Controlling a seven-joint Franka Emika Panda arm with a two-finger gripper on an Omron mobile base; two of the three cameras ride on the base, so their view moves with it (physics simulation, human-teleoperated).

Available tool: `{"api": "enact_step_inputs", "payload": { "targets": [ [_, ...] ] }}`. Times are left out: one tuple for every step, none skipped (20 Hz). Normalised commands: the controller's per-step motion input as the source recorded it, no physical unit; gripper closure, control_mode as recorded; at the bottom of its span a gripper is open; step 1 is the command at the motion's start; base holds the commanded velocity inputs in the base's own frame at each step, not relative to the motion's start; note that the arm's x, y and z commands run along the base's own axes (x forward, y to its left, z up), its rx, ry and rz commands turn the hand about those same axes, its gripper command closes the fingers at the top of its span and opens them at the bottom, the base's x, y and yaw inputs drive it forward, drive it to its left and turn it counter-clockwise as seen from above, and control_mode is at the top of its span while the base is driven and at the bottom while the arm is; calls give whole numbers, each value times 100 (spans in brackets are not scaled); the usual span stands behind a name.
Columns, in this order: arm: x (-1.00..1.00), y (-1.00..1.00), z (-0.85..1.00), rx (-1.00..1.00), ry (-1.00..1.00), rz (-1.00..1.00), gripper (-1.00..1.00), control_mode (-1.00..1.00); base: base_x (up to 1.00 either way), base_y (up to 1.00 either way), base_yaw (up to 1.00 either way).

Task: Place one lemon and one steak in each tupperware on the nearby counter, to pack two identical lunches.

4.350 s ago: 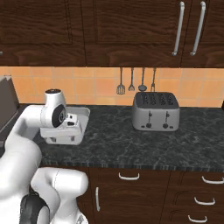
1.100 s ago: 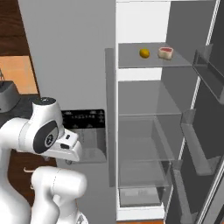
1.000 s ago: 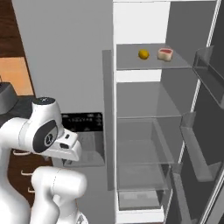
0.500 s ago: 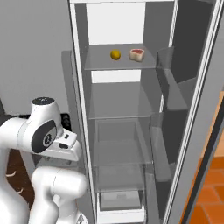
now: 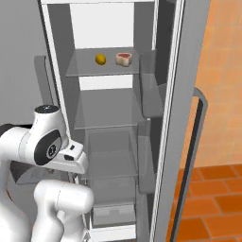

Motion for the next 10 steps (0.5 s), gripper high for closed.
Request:
{"api": "enact_step_inputs", "payload": {
  "targets": [
    [0,0,0,0,0,0,-100,100,18,-16,-5],
    [0,0,0,0,0,0,-100,100,17,-14,-2],
    [0,0,0,0,0,0,-100,100,15,-22,0],
    [0,0,0,0,0,0,-100,100,19,-31,0],
    [0,0,0,0,0,0,-100,100,31,-34,0],
    [0,0,0,0,0,0,-100,100,38,-36,0],
    [0,0,0,0,0,0,-100,100,44,-33,0],
    [0,0,0,0,0,0,-100,100,51,-30,0],
    [0,0,0,0,0,0,-100,100,49,-20,0],
    [0,0,0,0,0,0,-100,100,41,-14,0]
  ]
}}
